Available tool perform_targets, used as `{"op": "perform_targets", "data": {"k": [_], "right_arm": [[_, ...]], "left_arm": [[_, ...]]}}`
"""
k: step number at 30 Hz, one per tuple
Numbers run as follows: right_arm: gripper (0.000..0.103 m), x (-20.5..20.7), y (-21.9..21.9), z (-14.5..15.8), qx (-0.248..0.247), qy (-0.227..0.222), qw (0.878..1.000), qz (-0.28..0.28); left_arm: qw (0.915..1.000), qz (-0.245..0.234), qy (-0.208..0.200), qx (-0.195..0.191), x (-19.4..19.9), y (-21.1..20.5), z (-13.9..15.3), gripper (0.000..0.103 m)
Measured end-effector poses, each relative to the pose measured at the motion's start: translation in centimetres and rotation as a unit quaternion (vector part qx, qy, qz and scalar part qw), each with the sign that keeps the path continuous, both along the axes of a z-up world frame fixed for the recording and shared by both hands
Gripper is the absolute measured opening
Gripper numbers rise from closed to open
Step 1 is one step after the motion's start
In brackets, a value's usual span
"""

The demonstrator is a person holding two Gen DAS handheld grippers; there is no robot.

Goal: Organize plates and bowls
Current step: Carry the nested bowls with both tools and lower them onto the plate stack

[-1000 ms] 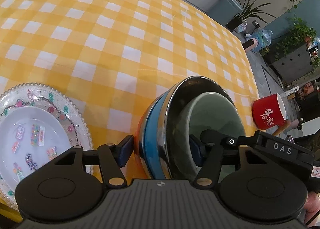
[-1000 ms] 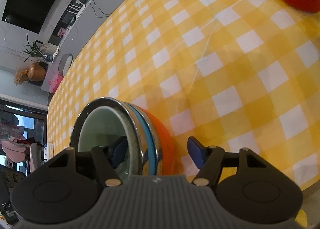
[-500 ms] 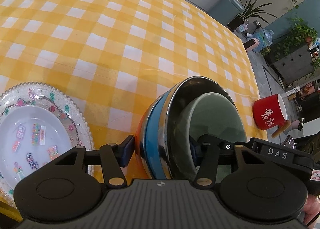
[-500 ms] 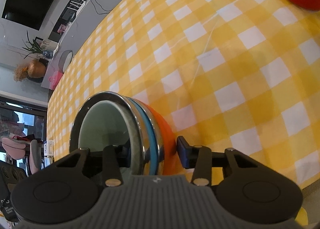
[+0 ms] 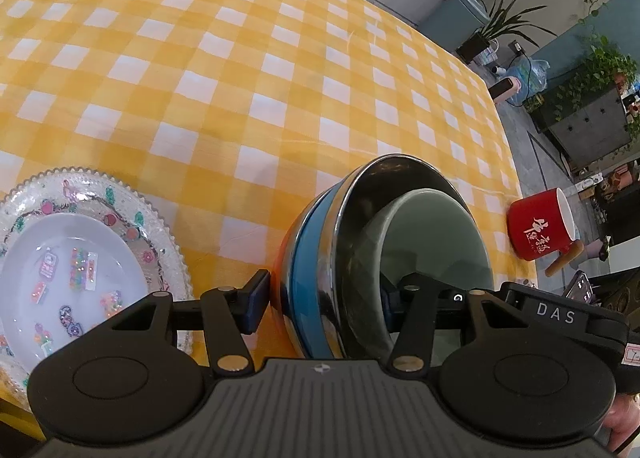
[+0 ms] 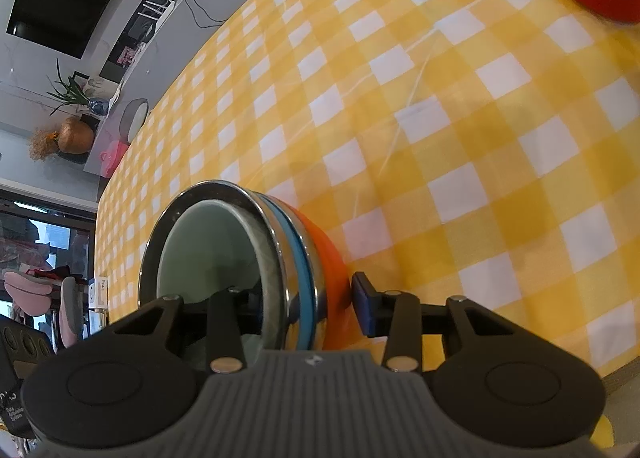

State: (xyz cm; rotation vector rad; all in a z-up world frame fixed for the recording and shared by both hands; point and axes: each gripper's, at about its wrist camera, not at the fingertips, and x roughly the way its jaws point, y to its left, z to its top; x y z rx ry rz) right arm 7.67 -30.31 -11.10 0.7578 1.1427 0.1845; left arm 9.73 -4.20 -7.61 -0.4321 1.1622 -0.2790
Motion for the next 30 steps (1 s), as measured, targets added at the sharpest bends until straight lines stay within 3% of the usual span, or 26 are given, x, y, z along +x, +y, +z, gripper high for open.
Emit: {"op": "perform_targets", "data": {"k": [14,21,30], "right_arm": [[0.039,-1.4,2.2,2.6,0.020,-0.028,0.999,0.019],[0.039,-2.4,6.4,4.7,0.023,-0.046,0.997,0.048],[0.039,-2.3,11.9,6.1,0.010,-0.046,0.995,0.088]], "left_arm": [[0.9993,0.019,-0.028,0.017,-2.5,3.4,4.1,0.059],[0.9978,0.050,-0.039,0.018,-4.2,7.2,6.0,0.058],[0.9951,0.094,-0.029,-0.002,-5.3,12.2,5.8,0.058]]}}
